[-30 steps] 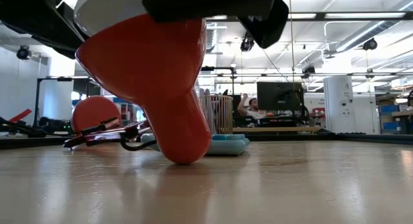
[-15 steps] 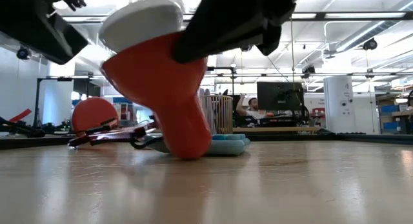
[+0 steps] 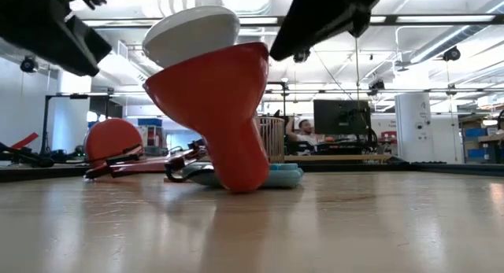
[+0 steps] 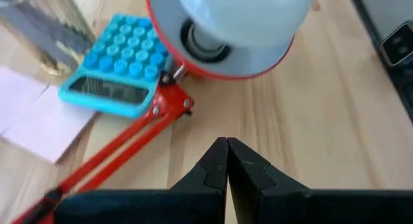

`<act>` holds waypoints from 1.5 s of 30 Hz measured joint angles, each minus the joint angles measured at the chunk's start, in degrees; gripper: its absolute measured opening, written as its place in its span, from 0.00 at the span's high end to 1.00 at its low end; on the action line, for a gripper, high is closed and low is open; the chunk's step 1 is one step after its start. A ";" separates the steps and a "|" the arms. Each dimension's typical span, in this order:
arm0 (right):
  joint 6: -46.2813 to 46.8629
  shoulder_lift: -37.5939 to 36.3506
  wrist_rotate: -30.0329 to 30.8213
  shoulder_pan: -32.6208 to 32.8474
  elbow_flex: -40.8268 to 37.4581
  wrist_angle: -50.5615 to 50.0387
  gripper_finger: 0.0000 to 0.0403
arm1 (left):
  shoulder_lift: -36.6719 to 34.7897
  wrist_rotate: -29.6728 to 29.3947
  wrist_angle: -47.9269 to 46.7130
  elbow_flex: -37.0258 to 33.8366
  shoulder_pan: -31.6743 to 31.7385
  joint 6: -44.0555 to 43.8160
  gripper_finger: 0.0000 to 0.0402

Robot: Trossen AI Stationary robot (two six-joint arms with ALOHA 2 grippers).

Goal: Screw lightbulb
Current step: Remove the lightbulb from the red desk lamp

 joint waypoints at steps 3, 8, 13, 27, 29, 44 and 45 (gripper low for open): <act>-2.09 0.47 -1.39 1.40 -0.09 4.16 0.95 | 0.06 0.51 3.17 0.00 0.90 3.46 1.00; -8.48 2.86 -3.24 3.08 -0.21 16.75 0.95 | 0.03 0.93 5.17 -0.02 3.79 7.01 1.00; -14.60 6.72 -4.18 3.03 -0.28 31.07 0.95 | 1.49 4.04 11.60 -0.70 7.39 11.44 1.00; -16.09 9.24 -3.80 0.98 -0.13 34.09 0.95 | 10.41 2.57 23.46 -1.14 9.42 16.83 1.00; -16.09 9.22 -3.80 0.98 -0.13 34.03 0.95 | 10.44 1.47 23.67 -1.14 10.21 17.50 1.00; -16.11 9.19 -3.82 0.87 -0.13 34.03 0.95 | 9.80 2.50 28.32 -1.14 16.85 22.41 1.00; -16.11 9.19 -3.83 0.87 -0.13 34.03 0.95 | 9.78 2.91 29.04 -1.14 16.84 22.70 1.00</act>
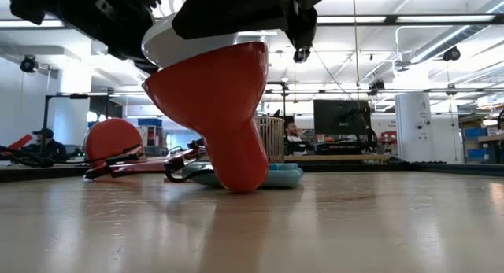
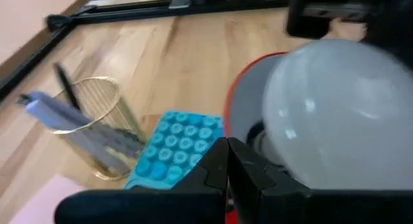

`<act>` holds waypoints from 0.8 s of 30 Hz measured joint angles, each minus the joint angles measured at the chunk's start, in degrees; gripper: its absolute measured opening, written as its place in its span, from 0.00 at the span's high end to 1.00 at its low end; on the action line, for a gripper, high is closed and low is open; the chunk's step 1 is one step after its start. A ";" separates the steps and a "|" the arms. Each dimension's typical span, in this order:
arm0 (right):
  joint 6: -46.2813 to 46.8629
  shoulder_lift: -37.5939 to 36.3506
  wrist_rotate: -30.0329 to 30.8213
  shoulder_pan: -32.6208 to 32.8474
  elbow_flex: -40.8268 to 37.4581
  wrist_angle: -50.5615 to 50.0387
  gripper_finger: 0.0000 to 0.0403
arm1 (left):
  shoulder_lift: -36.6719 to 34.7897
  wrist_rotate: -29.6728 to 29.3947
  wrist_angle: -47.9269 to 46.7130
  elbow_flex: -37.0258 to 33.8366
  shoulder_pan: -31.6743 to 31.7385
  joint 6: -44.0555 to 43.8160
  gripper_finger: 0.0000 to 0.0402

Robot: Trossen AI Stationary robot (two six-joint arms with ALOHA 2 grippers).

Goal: Screw lightbulb
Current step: Remove the lightbulb from the red desk lamp

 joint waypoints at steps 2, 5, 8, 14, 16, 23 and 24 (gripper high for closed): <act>-0.01 -0.04 0.00 0.00 0.00 -0.01 0.95 | -0.01 1.48 0.56 0.00 -0.01 0.00 1.00; -0.02 -0.63 -0.02 -0.01 0.00 -0.05 0.95 | -0.03 3.94 0.60 0.00 -0.03 -0.48 1.00; -0.02 -1.43 0.00 -0.07 0.00 -0.07 0.95 | -0.04 5.36 0.36 0.00 -0.16 -1.25 1.00; -0.02 -2.53 -0.02 -0.24 0.00 -1.41 0.95 | -0.04 5.52 -0.80 0.00 -0.70 -2.32 1.00; 0.27 -2.58 -0.01 -0.26 0.00 -2.56 0.95 | -0.04 5.53 -0.98 0.00 -1.31 -2.94 1.00; 2.82 -2.58 0.07 -0.24 0.00 -5.45 0.95 | -0.21 5.46 -3.44 0.02 -3.94 -5.82 1.00; 2.84 -2.58 0.21 -0.24 0.00 -5.53 0.95 | -0.25 5.43 -3.86 0.02 -4.25 -6.26 1.00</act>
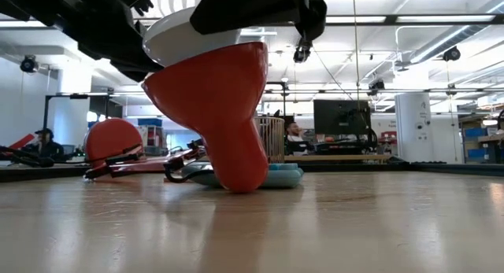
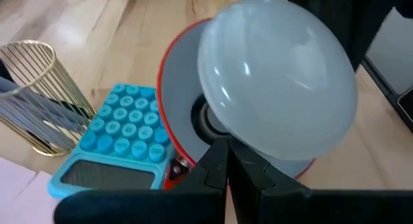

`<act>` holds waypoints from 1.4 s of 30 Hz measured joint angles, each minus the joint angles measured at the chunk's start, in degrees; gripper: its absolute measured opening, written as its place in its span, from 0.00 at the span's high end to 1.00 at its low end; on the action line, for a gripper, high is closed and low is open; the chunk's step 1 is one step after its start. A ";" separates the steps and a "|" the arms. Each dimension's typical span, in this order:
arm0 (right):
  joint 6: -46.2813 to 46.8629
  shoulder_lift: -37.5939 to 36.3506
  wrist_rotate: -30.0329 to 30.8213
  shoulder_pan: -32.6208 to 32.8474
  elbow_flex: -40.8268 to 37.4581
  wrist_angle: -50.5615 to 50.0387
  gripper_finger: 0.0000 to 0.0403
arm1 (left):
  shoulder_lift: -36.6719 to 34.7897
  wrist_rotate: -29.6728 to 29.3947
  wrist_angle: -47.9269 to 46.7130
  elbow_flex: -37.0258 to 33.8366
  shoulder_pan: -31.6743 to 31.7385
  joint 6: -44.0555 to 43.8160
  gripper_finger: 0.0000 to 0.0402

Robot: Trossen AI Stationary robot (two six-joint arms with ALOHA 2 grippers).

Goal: Screw lightbulb
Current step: Remove the lightbulb from the red desk lamp

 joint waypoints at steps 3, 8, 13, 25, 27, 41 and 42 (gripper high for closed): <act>-0.20 -0.16 1.12 0.04 0.00 -0.17 0.95 | -0.24 -0.14 -1.00 0.00 -0.71 -0.87 1.00; -0.75 -1.44 1.52 0.00 0.00 -2.69 0.95 | -0.54 -0.45 -1.04 0.00 -1.25 -1.74 1.00; 0.21 -3.16 2.75 0.01 0.00 -8.17 0.95 | -0.66 -0.38 -1.12 0.00 -2.05 -2.21 1.00; 0.61 -4.26 0.58 0.07 0.00 -8.08 0.95 | -2.69 -1.74 -7.41 0.02 -2.31 -3.44 1.00; 0.35 -3.84 -0.77 0.15 0.00 -6.39 0.95 | -3.90 -1.91 -7.32 0.02 -0.97 -1.97 1.00; -0.16 -2.19 -1.83 -0.02 -0.02 -4.14 0.95 | -3.79 4.51 0.72 0.16 2.09 2.49 1.00; -0.19 -2.19 -1.84 -0.01 -0.02 -4.15 0.95 | -3.46 4.47 0.75 0.17 2.07 2.20 1.00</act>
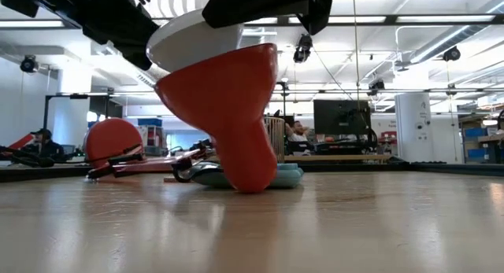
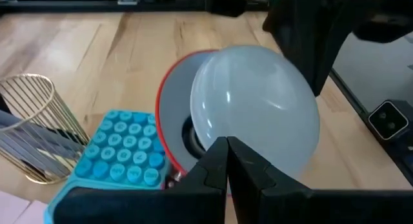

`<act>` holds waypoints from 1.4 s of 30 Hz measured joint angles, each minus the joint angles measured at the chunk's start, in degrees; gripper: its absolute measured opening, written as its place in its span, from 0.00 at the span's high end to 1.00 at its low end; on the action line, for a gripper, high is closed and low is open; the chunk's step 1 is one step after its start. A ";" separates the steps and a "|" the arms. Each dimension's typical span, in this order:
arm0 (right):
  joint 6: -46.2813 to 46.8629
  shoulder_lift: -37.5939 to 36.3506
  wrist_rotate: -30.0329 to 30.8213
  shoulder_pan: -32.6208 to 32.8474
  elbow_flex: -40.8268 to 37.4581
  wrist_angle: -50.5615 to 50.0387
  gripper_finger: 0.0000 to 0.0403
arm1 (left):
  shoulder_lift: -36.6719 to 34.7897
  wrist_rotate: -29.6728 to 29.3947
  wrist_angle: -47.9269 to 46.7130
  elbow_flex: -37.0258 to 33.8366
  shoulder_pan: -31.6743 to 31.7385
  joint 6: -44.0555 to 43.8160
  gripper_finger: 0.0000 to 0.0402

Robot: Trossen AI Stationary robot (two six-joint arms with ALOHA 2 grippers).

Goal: Screw lightbulb
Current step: Remove the lightbulb from the red desk lamp

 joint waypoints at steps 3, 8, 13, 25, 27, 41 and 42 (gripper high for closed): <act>0.00 -0.04 0.02 0.01 0.00 0.05 0.95 | 0.47 0.04 -0.27 0.00 -0.05 -0.49 1.00; 0.11 -0.36 0.02 0.09 0.00 -1.65 0.95 | 0.29 0.15 -1.24 -0.20 -0.84 -1.24 1.00; 0.65 -1.98 0.39 0.16 0.02 -6.52 0.95 | 0.18 0.13 -1.29 -0.20 -2.89 -3.17 1.00; 1.42 -3.41 -0.79 0.23 0.07 -6.36 0.95 | -0.15 -5.95 -1.79 -0.20 -0.69 -0.93 1.00; 1.30 -3.41 -1.58 0.31 0.07 -4.93 0.95 | -0.16 -5.96 -0.97 -0.20 1.06 0.06 1.00; -0.03 -3.41 -1.57 0.25 -0.70 -3.35 0.95 | 4.68 2.74 8.25 -0.20 5.30 1.97 1.00; -0.05 -3.41 -1.55 0.25 -0.70 -3.40 0.95 | 4.91 2.82 8.26 -0.20 5.10 1.74 1.00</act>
